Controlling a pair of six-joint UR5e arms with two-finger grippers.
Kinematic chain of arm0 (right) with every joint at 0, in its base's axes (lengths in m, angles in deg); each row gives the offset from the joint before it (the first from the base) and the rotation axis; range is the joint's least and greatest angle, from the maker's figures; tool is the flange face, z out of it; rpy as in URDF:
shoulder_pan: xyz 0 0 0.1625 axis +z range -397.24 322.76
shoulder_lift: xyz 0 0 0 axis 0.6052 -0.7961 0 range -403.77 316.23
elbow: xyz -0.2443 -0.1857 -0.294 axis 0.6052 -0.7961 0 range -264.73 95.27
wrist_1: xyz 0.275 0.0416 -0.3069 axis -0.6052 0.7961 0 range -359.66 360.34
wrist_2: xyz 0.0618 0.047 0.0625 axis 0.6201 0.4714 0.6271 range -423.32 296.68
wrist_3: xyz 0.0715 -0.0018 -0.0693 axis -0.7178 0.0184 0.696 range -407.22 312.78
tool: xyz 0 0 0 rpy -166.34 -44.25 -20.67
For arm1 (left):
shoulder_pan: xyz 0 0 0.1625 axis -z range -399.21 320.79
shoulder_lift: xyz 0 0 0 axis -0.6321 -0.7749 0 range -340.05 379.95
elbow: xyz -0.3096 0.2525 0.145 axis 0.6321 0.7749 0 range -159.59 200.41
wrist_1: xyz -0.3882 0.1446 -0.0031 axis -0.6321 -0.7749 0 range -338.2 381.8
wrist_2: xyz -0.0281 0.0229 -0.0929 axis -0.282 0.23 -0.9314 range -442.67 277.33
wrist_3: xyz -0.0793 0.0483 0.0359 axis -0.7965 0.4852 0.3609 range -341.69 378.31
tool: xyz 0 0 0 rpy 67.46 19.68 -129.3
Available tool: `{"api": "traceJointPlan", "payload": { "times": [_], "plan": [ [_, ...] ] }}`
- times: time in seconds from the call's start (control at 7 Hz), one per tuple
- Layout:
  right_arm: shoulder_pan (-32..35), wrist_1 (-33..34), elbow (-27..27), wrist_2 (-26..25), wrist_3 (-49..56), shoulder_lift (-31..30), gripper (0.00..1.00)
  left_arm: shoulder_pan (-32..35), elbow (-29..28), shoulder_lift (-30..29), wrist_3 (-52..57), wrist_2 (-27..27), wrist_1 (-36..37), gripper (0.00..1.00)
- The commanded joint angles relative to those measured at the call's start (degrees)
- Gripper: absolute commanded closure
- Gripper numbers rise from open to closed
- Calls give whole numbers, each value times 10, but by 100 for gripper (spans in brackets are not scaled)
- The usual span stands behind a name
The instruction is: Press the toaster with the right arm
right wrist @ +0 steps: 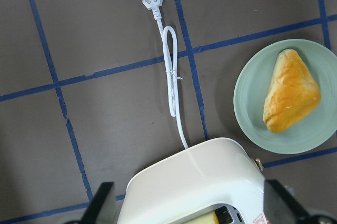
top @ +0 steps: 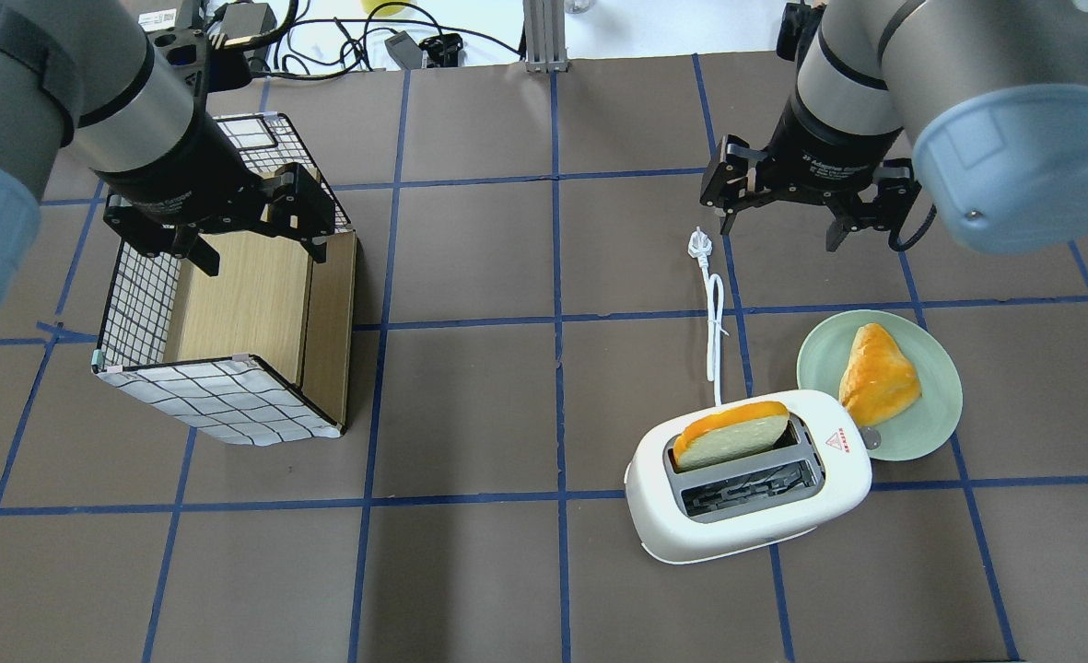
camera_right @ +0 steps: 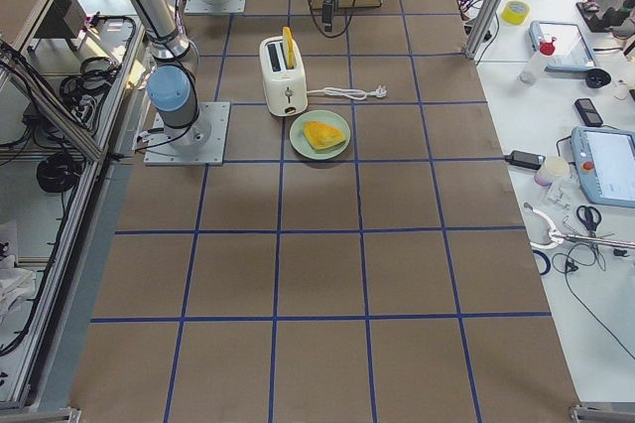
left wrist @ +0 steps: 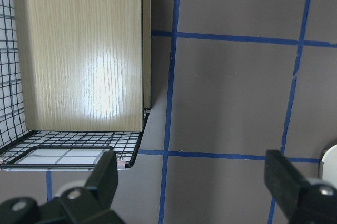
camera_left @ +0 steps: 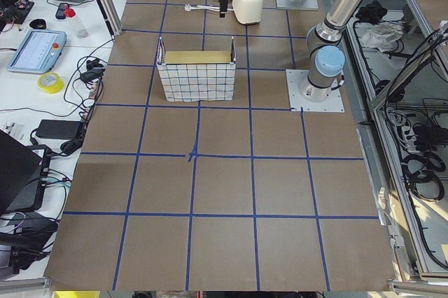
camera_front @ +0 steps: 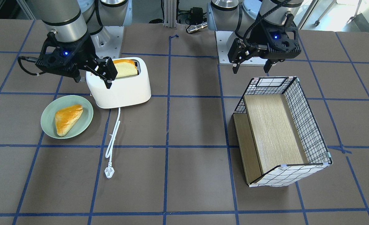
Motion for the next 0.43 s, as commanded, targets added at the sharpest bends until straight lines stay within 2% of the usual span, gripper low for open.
{"api": "traceJointPlan", "payload": {
  "times": [0.0, 0.29],
  "plan": [
    [0, -14, 1, -2, 0, -11, 0, 0, 0, 0, 0, 0, 0, 0],
    [0, -13, 0, -3, 6, -10, 0, 0, 0, 0, 0, 0, 0, 0]
  ]
}}
